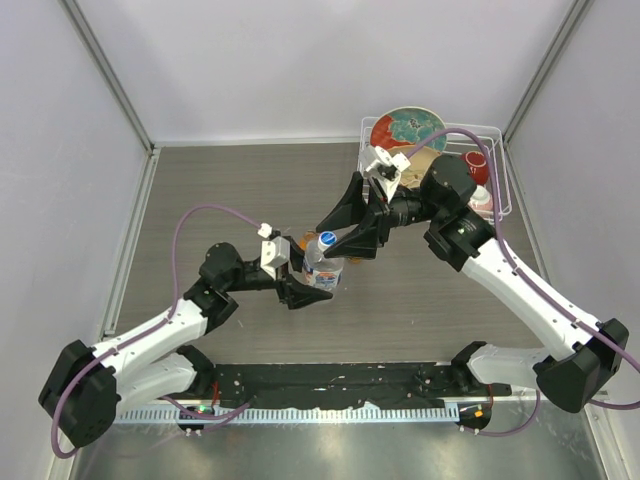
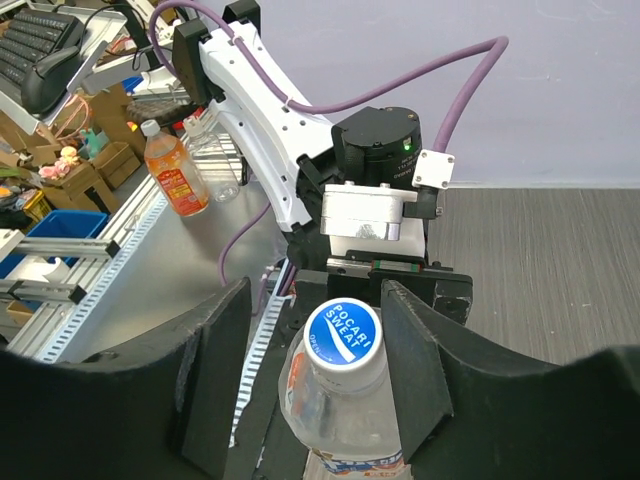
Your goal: Screw on the bottle caps
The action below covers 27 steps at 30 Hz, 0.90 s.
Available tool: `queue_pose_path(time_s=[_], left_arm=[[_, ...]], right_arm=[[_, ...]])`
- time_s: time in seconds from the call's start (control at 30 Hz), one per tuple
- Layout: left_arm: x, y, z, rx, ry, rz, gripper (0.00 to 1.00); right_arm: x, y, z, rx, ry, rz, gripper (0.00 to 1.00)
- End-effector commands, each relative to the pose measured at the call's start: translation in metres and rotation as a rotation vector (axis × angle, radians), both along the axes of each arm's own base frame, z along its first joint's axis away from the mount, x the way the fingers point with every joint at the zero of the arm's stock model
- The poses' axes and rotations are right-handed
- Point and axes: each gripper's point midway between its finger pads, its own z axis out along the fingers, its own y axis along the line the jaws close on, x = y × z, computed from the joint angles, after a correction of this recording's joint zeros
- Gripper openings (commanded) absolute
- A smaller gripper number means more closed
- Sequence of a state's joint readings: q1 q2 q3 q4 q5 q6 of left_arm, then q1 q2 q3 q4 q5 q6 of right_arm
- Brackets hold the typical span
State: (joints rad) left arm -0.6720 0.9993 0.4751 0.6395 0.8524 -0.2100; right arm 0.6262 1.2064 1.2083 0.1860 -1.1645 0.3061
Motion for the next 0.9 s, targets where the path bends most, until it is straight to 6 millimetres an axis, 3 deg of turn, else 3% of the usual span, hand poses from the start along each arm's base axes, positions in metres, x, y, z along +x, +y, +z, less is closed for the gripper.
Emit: queue_pose_path(time_s=[0.0,0.57,0.73,0.87], left_arm=[[0.006,-0.003,0.024,-0.05,-0.043,0.016,0.0],[0.006,-0.001,0.026,-0.061,-0.041,0.032,0.0],[0.007,0.0,0.025,-0.063,-0.034,0.043,0.0],[0.008,0.001,0.024,-0.065,-0.027,0.052,0.0]], right_arm=[[-0.007,-0.004,0.01,0.034,-0.042,0.025,0.59],[0.003,0.001,-0.008,0.008,-0.014,-0.012,0.6],[0.004,0.001,-0.01,0.001,-0.003,-0.01,0.51],[0.006,0.003,-0.014,-0.008,0.01,-0.012,0.35]])
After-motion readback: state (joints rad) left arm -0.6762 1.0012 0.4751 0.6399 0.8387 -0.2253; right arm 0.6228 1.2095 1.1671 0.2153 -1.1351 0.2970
